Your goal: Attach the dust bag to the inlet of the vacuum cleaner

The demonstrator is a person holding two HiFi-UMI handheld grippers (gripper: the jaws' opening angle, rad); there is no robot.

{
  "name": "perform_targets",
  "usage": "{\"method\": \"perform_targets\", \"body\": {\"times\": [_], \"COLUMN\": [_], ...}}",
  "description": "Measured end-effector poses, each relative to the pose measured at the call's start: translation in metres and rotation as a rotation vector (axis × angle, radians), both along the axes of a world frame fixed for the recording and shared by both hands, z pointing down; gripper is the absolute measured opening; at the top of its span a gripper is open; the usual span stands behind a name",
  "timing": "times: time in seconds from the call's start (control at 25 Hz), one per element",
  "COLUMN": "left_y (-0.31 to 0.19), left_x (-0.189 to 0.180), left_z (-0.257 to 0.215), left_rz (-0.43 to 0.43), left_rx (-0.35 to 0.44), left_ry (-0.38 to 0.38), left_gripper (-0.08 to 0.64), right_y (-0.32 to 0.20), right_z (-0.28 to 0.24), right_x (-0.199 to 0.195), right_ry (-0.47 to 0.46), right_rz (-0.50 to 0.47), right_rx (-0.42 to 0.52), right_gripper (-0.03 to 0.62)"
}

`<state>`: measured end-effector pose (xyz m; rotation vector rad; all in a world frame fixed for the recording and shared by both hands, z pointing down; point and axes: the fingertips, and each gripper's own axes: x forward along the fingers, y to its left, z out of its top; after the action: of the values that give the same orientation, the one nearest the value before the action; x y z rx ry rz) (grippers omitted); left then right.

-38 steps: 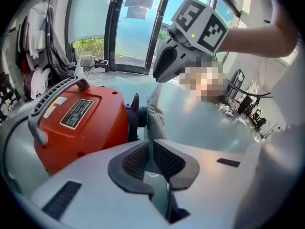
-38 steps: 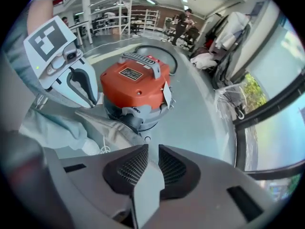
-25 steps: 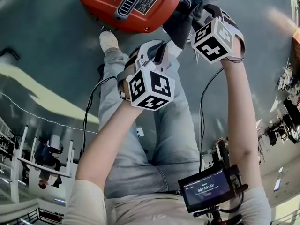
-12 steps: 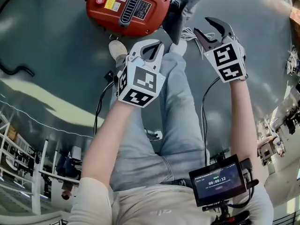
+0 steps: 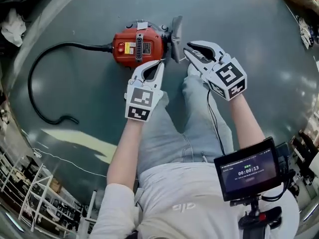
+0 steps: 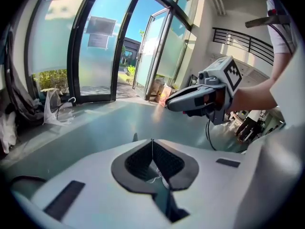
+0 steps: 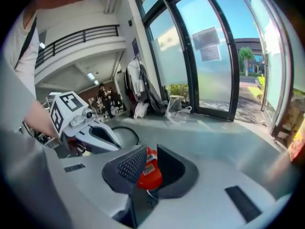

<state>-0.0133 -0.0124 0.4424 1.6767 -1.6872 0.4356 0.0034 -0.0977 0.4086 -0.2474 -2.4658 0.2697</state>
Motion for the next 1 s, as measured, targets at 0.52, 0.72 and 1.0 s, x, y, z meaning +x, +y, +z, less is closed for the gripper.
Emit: {"method": "perform_targets", "body": {"times": [0.52, 0.72, 1.0], "left_y": [0.006, -0.024, -0.017], "left_x": [0.013, 0.014, 0.119], "left_z": [-0.337, -0.408, -0.464], "left_rz": [0.032, 0.152, 0.192], "left_rx": [0.389, 0.515, 0.602], "left_ry": [-0.030, -0.031, -0.043], "left_gripper": [0.011, 0.011, 0.011], "right_y": [0.014, 0.003, 0.020], "right_z": [-0.344, -0.409, -0.469], "right_x": [0.052, 0.052, 0.169], "right_ry": [-0.347, -0.462, -0.559], "right_rz": [0.262, 0.351, 0.402], "right_rx": [0.123, 0.173, 0.240], "right_gripper": [0.074, 0.074, 0.074]}}
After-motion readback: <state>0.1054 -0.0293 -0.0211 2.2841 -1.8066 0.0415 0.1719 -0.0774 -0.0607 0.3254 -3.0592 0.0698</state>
